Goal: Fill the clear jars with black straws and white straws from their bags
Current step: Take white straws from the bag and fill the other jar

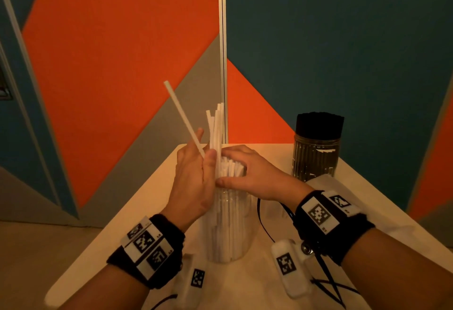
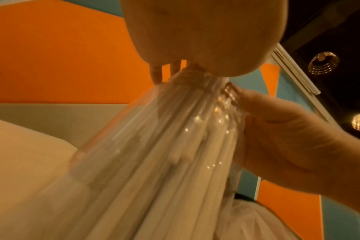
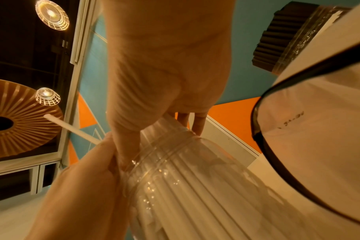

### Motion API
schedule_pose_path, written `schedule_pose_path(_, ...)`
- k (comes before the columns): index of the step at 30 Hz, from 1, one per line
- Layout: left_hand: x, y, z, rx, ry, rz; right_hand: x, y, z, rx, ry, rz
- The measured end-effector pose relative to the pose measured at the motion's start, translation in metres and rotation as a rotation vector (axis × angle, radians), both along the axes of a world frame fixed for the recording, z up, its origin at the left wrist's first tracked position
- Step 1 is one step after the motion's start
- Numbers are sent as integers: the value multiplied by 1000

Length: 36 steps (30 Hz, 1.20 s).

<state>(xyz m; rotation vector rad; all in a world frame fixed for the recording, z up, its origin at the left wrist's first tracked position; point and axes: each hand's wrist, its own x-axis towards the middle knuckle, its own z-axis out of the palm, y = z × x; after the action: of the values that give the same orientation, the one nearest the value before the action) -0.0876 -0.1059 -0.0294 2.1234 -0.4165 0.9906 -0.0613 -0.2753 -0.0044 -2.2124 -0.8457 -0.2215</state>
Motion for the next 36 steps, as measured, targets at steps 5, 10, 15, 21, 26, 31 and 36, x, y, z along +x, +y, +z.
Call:
schedule_pose_path(5,-2,14,15,-192,152,-244,-1,1,2,-19,-10,-3)
schedule_pose_path(10,-8,7,0,-111,100,-202,-3,1,3,-8,7,-6)
schedule_pose_path(15,-7,11,-3,-50,11,-161,-1,0,2,-12,11,-7)
schedule_pose_path(21,5,21,-13,-20,-45,-59,0,-1,1,-11,30,5)
schedule_pose_path(26,6,16,-13,53,-98,-36,-1,5,0,1,-12,-44)
schedule_pose_path(31,3,8,-16,71,-76,-53,-2,13,-2,-12,-40,-101)
schedule_pose_path(36,-2,8,-13,161,-133,-53,0,12,0,-28,-11,-97)
